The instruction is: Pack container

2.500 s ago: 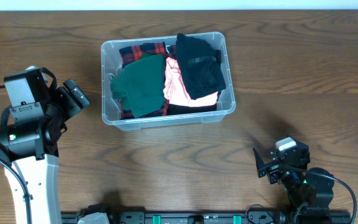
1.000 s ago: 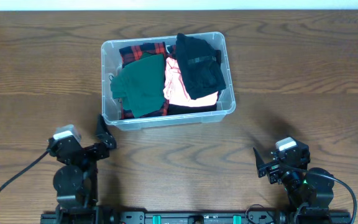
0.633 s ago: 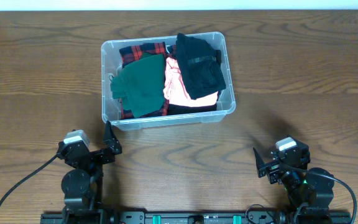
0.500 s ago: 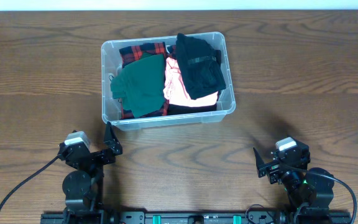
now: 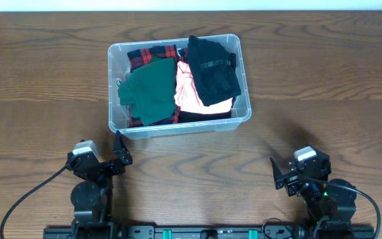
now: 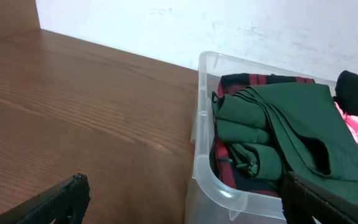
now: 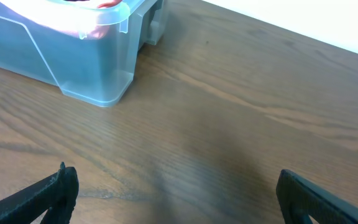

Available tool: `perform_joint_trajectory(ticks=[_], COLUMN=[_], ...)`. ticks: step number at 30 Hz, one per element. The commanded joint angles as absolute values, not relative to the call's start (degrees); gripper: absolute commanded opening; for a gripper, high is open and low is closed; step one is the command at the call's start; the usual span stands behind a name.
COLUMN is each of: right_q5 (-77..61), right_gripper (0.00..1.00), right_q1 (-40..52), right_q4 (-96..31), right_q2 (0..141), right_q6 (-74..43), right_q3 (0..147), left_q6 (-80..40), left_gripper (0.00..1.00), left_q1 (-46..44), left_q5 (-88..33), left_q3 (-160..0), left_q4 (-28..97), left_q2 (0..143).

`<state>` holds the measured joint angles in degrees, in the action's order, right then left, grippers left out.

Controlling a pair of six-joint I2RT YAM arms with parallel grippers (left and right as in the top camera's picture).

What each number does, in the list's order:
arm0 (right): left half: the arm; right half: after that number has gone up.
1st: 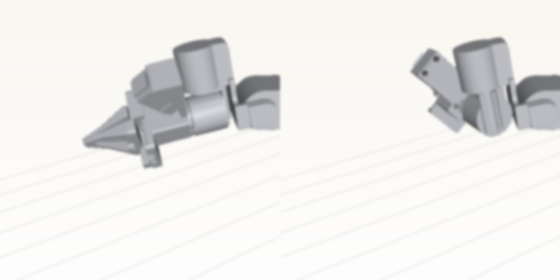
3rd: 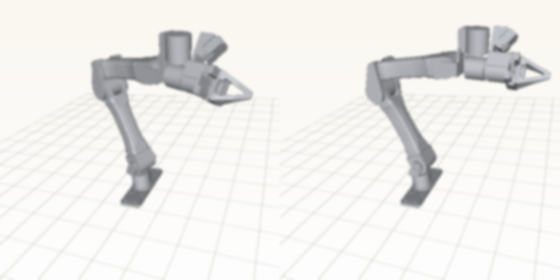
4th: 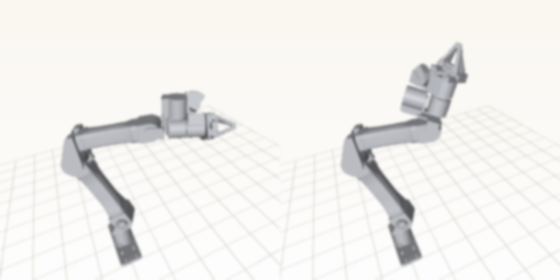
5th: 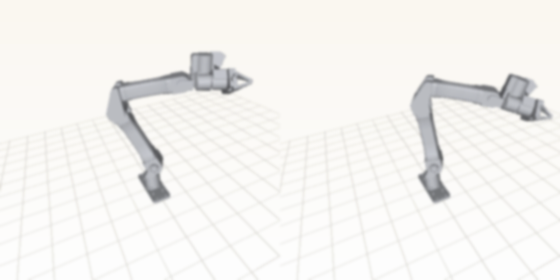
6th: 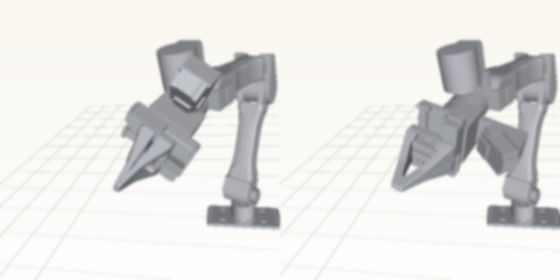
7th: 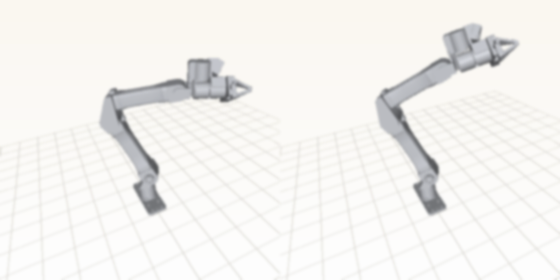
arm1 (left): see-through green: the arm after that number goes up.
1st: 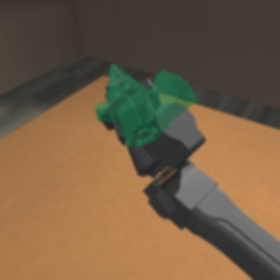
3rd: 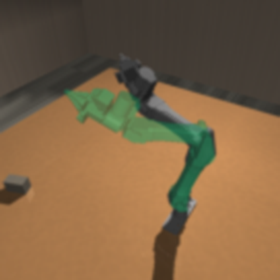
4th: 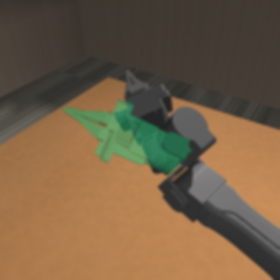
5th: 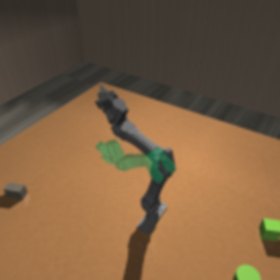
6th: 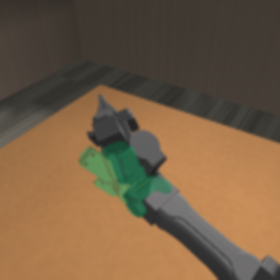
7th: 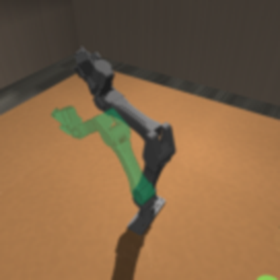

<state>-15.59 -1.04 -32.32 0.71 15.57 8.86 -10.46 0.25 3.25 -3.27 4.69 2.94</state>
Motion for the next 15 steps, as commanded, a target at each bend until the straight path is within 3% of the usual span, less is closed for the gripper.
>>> perform_joint_trajectory(ticks=[1,15], right_q5=[-15.4,-15.4], right_gripper=[0.99,0.99], right_q1=[-1.8,-1.8], right_q4=[-32.4,-32.4], right_q2=[0.3,0.3], right_q6=[14.8,14.8], right_q3=[8.7,8.7], left_q6=[-9.9,-9.9], left_gripper=[0.98,0.98], left_q1=[0.0,0.0], left_q5=[3.7,3.7], left_q3=[-2.0,-0.2], left_q4=[3.7,3.8], left_q2=[1.9,1.3])
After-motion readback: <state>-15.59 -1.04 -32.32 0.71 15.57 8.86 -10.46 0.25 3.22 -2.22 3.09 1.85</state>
